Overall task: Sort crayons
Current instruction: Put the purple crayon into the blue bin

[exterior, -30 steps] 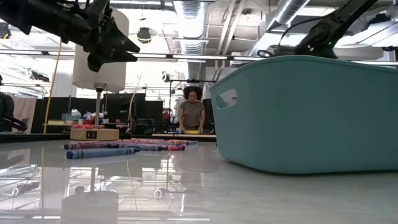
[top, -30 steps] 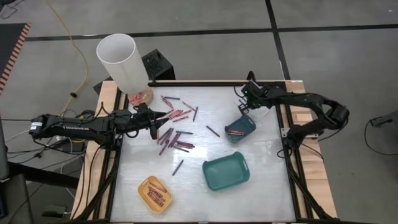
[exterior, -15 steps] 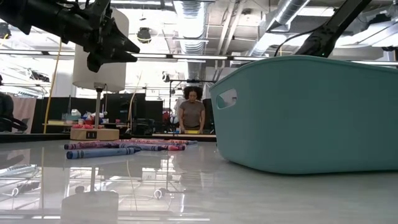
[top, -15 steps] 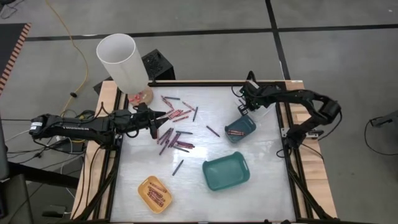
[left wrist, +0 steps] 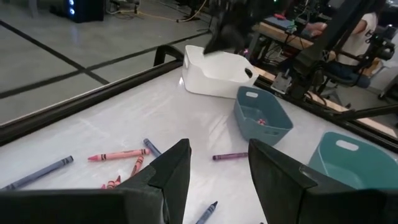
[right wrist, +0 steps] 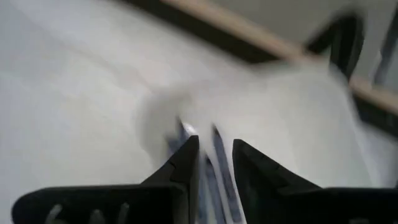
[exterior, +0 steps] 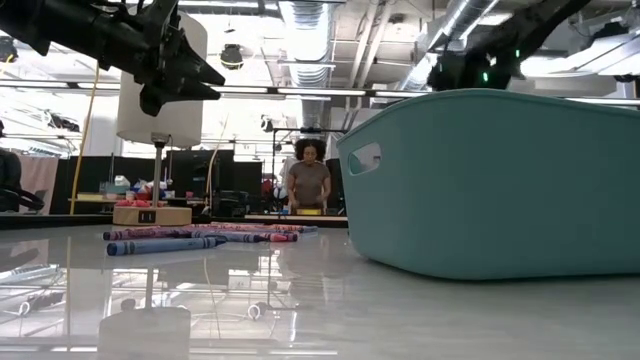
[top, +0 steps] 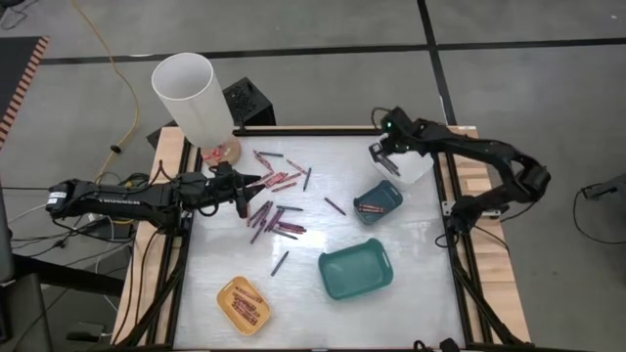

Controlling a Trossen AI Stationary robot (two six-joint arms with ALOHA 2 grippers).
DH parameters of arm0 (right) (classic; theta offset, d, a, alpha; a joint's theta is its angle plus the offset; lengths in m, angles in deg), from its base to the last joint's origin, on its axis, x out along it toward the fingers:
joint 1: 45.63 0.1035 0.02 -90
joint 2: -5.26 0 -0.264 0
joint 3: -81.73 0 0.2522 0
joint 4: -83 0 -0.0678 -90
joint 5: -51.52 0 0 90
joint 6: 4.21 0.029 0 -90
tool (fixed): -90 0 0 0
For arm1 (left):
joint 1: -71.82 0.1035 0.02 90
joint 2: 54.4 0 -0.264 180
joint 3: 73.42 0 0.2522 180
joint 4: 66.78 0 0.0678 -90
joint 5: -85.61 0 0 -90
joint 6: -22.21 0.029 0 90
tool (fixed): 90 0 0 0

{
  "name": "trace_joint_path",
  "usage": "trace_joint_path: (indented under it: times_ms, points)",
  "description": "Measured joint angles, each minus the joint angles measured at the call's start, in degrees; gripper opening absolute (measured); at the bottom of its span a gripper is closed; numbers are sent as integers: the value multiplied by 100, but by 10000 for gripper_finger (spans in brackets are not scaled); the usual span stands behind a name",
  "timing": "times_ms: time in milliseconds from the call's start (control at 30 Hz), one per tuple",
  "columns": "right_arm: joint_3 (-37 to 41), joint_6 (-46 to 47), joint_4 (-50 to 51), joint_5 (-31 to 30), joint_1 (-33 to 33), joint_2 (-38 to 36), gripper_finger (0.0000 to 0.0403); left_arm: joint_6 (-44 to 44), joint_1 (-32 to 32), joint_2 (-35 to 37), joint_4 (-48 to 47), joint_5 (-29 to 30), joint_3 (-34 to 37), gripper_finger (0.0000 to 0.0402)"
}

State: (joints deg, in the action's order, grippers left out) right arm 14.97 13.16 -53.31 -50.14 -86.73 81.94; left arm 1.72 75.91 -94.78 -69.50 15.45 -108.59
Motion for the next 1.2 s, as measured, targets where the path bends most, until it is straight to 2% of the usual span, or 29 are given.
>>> trace_joint_path:
  times_ms: [100,233,433,567,733,900,1200]
  points:
    - [-336,-112,-204,39,311,-145,108,7,0,-2,0,19,0,151]
    - [-627,-717,-900,308,974,-78,108,-10,0,-1,0,25,0,151]
    - [-1132,-1920,-1225,340,1850,725,108,-101,0,-1,1,244,0,151]
    - [-1690,-1937,-554,408,2042,1405,109,-319,2,-2,0,412,-2,151]
    - [-2100,-1873,466,457,2304,2040,113,-330,0,-2,0,308,-2,151]
    - [-2120,-1581,627,999,2627,2419,115,-319,0,-2,-2,294,-2,151]
    - [-2120,-1140,599,1019,3015,2572,115,-275,0,-2,-65,148,-2,151]
